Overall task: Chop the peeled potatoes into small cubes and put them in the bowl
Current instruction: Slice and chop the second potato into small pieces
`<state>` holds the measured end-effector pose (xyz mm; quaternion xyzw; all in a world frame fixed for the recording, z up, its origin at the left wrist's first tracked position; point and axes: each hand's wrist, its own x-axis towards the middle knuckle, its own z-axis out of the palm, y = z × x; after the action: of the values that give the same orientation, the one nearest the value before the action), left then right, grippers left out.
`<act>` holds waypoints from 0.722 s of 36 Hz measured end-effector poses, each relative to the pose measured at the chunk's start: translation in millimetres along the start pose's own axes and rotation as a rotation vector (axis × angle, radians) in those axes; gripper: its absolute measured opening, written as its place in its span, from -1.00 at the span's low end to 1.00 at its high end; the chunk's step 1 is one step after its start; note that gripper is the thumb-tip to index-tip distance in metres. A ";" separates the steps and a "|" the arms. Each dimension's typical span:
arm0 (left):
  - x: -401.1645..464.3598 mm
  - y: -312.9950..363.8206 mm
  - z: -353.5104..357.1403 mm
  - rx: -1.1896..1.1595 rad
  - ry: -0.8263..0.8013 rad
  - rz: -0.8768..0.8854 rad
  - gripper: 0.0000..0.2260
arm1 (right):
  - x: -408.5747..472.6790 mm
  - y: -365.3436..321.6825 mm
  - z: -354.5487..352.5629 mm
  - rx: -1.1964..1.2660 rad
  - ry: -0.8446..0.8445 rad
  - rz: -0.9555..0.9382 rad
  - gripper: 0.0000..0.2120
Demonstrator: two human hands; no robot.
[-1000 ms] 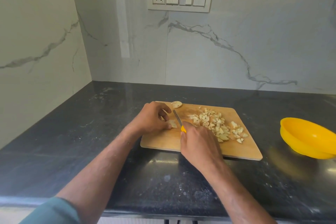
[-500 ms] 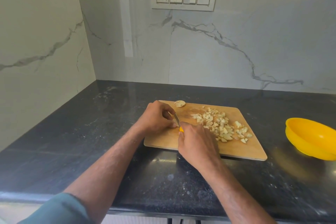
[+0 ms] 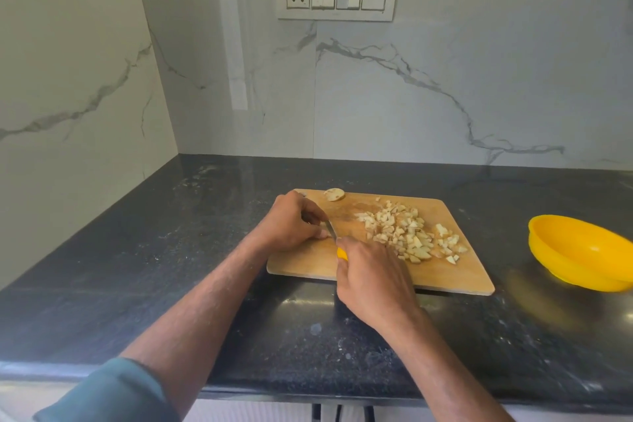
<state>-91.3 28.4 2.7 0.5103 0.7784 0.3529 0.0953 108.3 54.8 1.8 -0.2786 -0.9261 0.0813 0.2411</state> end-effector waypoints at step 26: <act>-1.5 -5.9 -7.6 -0.123 0.051 -0.062 -0.70 | 18.2 0.7 5.8 0.017 0.073 0.066 -0.70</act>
<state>-98.8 22.3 4.1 0.4698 0.7729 0.4099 0.1178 92.5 65.3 3.9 -0.3095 -0.9063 0.0870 0.2745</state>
